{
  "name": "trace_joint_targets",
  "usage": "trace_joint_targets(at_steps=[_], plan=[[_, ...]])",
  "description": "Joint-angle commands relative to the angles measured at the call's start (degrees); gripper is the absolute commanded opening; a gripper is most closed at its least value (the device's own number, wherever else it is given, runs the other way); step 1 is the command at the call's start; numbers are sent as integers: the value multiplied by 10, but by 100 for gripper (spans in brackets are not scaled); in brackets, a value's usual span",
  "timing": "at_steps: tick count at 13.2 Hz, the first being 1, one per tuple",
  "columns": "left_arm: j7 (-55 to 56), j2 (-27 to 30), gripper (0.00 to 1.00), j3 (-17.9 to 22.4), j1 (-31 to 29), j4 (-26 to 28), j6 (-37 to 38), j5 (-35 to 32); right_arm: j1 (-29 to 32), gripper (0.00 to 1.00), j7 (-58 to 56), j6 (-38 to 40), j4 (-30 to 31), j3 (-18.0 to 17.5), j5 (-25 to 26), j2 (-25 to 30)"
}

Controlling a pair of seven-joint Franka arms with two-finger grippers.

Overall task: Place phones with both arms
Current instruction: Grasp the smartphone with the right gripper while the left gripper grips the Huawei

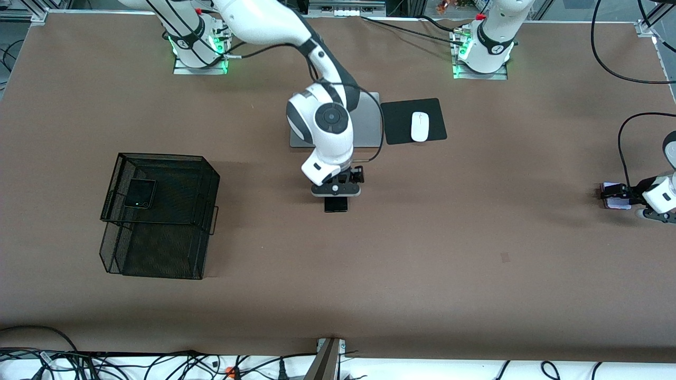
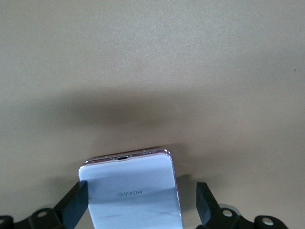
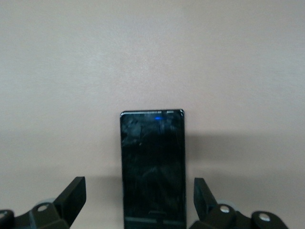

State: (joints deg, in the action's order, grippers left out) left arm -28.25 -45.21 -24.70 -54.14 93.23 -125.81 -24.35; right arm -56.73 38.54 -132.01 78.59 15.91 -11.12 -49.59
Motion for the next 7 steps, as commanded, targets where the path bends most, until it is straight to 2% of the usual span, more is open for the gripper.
trace_joint_targets(at_steps=[1, 5, 7], plan=[[-6, -10, 100, 0, -11, 2, -17, -14, 7, 100, -17, -48, -6, -20, -14, -33], [15, -14, 100, 0, -12, 3, -20, -12, 8, 100, -34, -48, -3, -20, -25, -37], [85, -13, 100, 1, -3, 3, -14, -13, 14, 100, -36, -46, -4, -20, -25, -32]])
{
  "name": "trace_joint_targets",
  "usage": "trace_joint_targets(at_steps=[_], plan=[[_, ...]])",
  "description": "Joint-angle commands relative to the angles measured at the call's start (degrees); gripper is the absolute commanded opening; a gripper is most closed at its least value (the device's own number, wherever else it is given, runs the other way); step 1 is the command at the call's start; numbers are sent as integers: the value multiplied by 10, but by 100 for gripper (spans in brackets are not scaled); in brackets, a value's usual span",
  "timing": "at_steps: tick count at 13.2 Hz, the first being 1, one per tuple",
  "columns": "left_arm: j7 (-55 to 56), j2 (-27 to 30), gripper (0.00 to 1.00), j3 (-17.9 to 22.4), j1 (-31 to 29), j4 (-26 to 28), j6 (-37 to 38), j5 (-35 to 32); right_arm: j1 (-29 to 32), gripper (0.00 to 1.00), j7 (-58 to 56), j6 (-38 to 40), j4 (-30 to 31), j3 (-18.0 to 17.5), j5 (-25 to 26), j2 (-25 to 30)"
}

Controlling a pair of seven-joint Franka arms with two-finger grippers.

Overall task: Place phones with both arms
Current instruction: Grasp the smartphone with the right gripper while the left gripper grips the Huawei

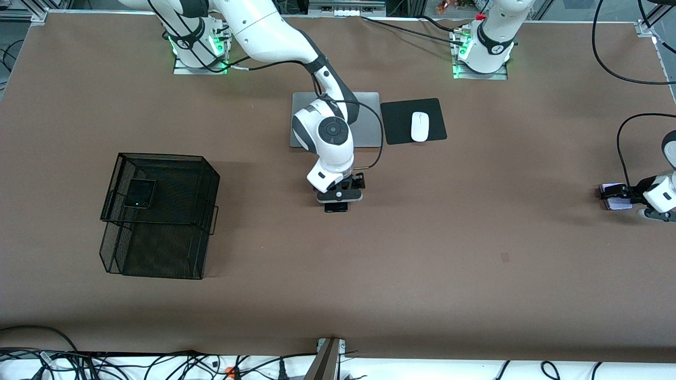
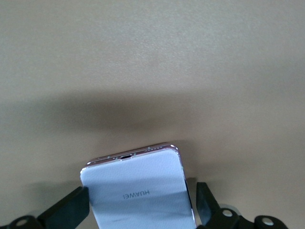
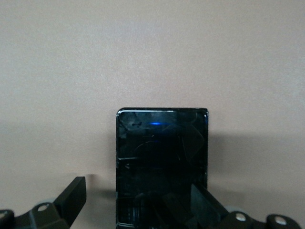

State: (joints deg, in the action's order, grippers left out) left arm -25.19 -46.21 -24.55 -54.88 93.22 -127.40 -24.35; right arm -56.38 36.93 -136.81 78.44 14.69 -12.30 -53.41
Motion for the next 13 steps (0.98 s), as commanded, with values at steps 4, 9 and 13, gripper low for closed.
trace_joint_targets(at_steps=[4, 9, 13], plan=[[76, -3, 100, -1, 6, 4, 13, -13, 22, 100, -21, 25, -4, -7, -14, 22], [123, 3, 100, -1, 11, -1, 50, -14, 25, 100, -16, 22, -2, -9, -14, 13], [163, 6, 100, 1, 26, -7, 68, -14, 24, 100, -16, 20, -2, -9, -25, 5]])
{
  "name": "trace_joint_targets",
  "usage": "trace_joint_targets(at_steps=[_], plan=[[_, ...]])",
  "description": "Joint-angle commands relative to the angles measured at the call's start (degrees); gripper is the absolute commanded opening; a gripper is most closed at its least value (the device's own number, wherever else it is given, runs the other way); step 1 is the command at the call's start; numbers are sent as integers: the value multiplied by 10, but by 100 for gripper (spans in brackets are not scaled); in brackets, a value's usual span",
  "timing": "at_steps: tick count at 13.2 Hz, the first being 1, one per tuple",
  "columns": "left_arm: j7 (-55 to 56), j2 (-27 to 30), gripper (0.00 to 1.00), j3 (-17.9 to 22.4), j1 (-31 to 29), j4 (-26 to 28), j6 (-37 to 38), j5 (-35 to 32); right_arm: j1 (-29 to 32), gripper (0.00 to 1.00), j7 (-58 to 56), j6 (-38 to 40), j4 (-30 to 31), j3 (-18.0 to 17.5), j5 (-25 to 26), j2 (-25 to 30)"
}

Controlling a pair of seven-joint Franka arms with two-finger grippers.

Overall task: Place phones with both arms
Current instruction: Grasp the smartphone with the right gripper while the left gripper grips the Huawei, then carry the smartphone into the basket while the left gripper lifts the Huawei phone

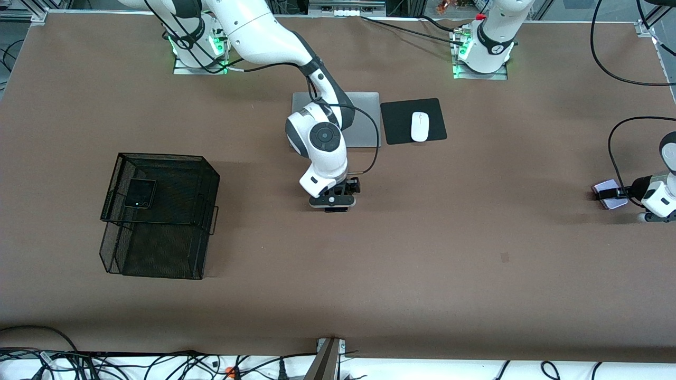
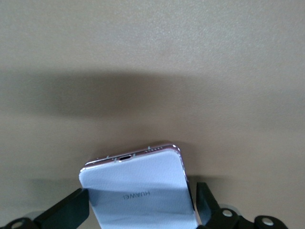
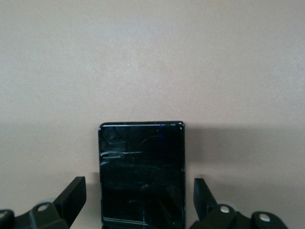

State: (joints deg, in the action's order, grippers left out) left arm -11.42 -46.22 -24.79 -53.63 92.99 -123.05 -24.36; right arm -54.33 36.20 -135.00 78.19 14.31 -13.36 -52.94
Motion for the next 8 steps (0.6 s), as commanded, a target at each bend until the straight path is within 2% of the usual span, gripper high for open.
trace_joint_targets(at_steps=[1, 2, 3, 4, 6, 8], plan=[[43, 6, 100, 4, 19, -4, 33, -15, 4, 90, -9, 2, 0, -5, -16, 0], [59, 8, 100, 4, 26, -4, 39, -16, 5, 59, -10, 2, 0, -5, -16, 0], [61, 11, 100, 4, 32, -5, 48, -24, 5, 25, -11, 3, -1, -5, -17, 1], [69, 14, 100, 4, 33, -5, 50, -38, 5, 0, -11, 7, -1, -5, -18, 5], [92, 15, 100, 4, 38, -5, 53, -60, 6, 0, -12, 21, -4, -4, -25, 17], [103, 15, 100, 4, 41, -6, 71, -61, 12, 0, -13, 77, -16, 0, -28, 45]])
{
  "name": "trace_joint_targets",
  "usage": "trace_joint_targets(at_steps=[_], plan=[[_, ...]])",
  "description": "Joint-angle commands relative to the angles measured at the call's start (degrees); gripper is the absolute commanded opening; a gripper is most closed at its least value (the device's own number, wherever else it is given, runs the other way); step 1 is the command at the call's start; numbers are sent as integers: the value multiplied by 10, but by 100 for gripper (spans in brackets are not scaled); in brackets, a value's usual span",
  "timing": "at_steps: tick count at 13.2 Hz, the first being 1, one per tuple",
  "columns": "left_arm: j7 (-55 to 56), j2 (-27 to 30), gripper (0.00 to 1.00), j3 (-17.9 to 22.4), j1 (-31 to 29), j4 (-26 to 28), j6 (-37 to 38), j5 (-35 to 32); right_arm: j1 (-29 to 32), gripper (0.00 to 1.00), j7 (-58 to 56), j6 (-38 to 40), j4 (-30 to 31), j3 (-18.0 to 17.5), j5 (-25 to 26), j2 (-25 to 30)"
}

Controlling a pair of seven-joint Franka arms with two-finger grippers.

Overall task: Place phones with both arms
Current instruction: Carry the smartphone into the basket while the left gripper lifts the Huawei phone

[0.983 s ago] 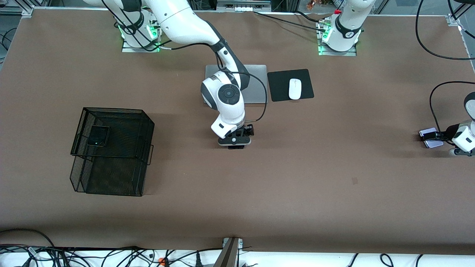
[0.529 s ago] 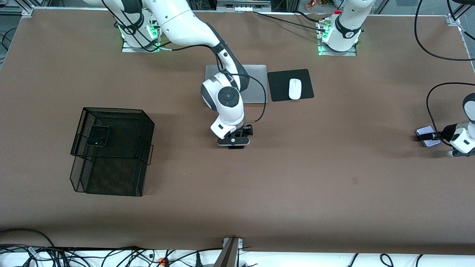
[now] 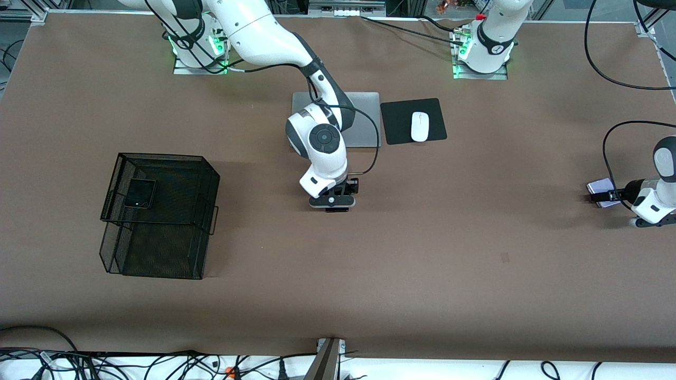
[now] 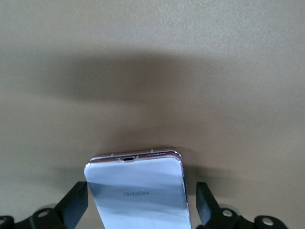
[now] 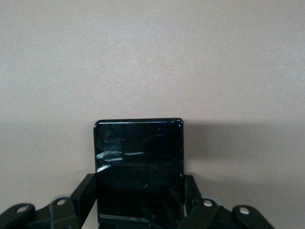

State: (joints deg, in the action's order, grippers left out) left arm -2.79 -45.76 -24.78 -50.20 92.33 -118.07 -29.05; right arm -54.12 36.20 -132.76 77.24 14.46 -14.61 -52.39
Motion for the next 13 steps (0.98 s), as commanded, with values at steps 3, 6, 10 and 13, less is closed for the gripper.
trace_joint_targets(at_steps=[3, 6, 10, 13], plan=[[23, 11, 100, 4, 6, 1, 22, -14, 58, 0, -33, 166, -12, 0, -21, 119], [21, 7, 100, 5, 2, 3, 21, -14, 94, 0, -95, 279, -8, 35, -21, 179], [23, 1, 80, 4, 4, 5, 22, -13, 95, 0, -231, 348, 60, 166, -15, 247], [24, 4, 47, 3, 15, 3, 33, -8, 95, 0, -330, 313, 155, 238, -9, 299]])
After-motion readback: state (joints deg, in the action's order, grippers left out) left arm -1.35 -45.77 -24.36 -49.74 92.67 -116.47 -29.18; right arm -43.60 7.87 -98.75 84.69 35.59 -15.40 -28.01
